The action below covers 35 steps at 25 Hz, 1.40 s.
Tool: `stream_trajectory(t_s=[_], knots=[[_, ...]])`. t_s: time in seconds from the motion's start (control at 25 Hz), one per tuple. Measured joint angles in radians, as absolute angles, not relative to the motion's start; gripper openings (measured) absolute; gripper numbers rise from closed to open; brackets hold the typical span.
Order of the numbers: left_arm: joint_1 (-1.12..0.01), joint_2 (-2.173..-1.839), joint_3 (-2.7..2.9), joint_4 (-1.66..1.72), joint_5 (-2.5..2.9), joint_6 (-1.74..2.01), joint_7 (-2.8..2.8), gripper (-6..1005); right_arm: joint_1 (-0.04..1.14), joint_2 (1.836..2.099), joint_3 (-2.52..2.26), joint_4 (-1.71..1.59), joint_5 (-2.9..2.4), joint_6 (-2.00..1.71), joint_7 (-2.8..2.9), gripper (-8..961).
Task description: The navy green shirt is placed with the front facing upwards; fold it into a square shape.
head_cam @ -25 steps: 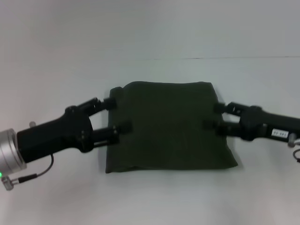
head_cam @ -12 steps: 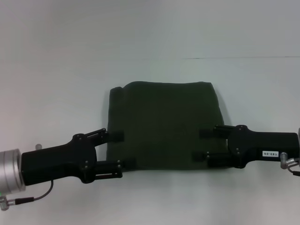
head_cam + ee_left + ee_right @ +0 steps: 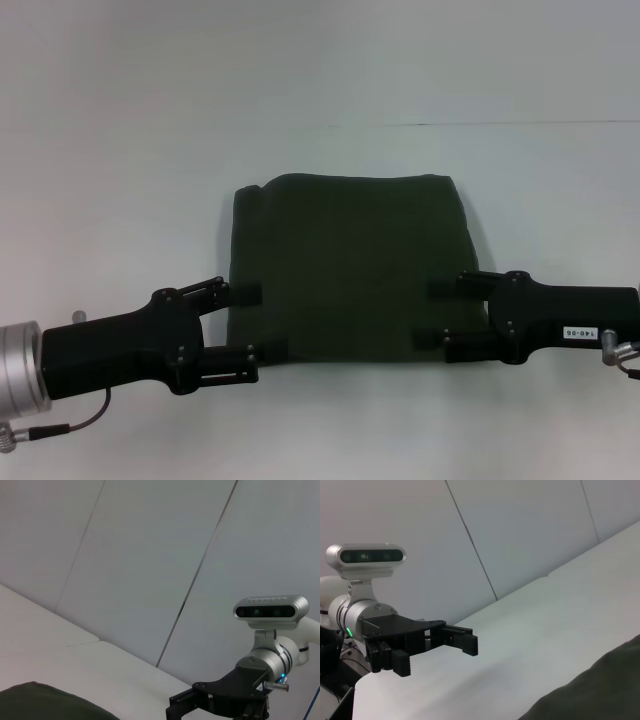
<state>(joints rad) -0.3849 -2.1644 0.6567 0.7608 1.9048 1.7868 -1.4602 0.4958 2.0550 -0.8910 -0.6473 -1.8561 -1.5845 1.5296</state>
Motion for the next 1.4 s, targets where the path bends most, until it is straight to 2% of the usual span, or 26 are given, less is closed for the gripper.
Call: stream_trajectory(t_s=[1.4], knots=[[-0.391,-2.163,0.656,0.761,1.913,1.792,-1.46,907,0.499,2.054,-0.891,-0.647,-1.856,-1.58,1.535,915]])
